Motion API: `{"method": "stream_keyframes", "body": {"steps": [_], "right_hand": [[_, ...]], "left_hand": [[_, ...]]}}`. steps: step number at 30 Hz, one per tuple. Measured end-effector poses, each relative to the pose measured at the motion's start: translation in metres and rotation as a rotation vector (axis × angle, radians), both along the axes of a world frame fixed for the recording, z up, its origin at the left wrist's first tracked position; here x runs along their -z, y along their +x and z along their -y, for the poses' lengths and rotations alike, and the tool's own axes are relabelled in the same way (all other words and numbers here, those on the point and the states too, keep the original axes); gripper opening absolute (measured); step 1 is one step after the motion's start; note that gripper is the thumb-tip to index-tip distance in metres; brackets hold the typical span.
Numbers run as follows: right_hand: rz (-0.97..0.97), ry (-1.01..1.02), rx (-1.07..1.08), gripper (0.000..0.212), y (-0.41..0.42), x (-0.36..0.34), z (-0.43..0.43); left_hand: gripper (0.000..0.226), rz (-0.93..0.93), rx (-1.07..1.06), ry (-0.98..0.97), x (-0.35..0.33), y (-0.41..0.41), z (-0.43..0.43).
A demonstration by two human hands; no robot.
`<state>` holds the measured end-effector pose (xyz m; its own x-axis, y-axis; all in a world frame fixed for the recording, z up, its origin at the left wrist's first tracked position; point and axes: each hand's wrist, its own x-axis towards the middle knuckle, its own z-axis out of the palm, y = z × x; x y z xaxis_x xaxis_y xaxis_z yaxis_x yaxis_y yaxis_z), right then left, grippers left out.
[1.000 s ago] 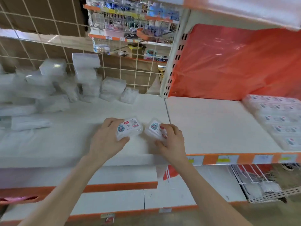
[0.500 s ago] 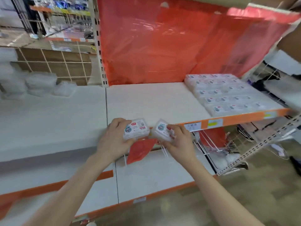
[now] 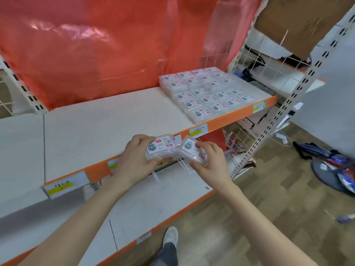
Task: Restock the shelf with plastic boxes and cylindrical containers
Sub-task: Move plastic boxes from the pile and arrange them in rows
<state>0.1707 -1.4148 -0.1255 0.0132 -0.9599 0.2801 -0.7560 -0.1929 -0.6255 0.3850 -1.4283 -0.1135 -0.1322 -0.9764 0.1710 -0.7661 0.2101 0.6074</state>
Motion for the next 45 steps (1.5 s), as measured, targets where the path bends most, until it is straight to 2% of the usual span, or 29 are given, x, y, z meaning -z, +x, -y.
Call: {"method": "stream_keyframes", "body": {"steps": [14, 18, 26, 36, 40, 45], "right_hand": [[-0.069, -0.046, 0.044, 0.050, -0.073, -0.024, 0.160], [-0.128, 0.007, 0.044, 0.051, -0.087, -0.022, 0.191], [-0.305, 0.078, -0.136, 0.049, -0.097, -0.022, 0.257], [-0.486, -0.018, -0.384, 0.051, -0.105, -0.026, 0.315], [-0.533, -0.065, -0.416, 0.046, -0.109, -0.021, 0.320], [-0.488, -0.167, -0.378, 0.046, -0.107, -0.018, 0.299]], "left_hand": [[0.059, -0.025, -0.002, -0.037, -0.006, -0.070, 0.155], [0.060, -0.009, -0.003, -0.035, -0.006, -0.083, 0.181], [0.059, 0.003, -0.101, -0.020, -0.001, -0.090, 0.206], [0.057, 0.040, -0.147, 0.020, 0.005, -0.109, 0.214], [0.058, 0.044, -0.166, 0.023, 0.009, -0.114, 0.212], [0.055, 0.083, -0.184, -0.037, 0.011, -0.119, 0.209]]}}
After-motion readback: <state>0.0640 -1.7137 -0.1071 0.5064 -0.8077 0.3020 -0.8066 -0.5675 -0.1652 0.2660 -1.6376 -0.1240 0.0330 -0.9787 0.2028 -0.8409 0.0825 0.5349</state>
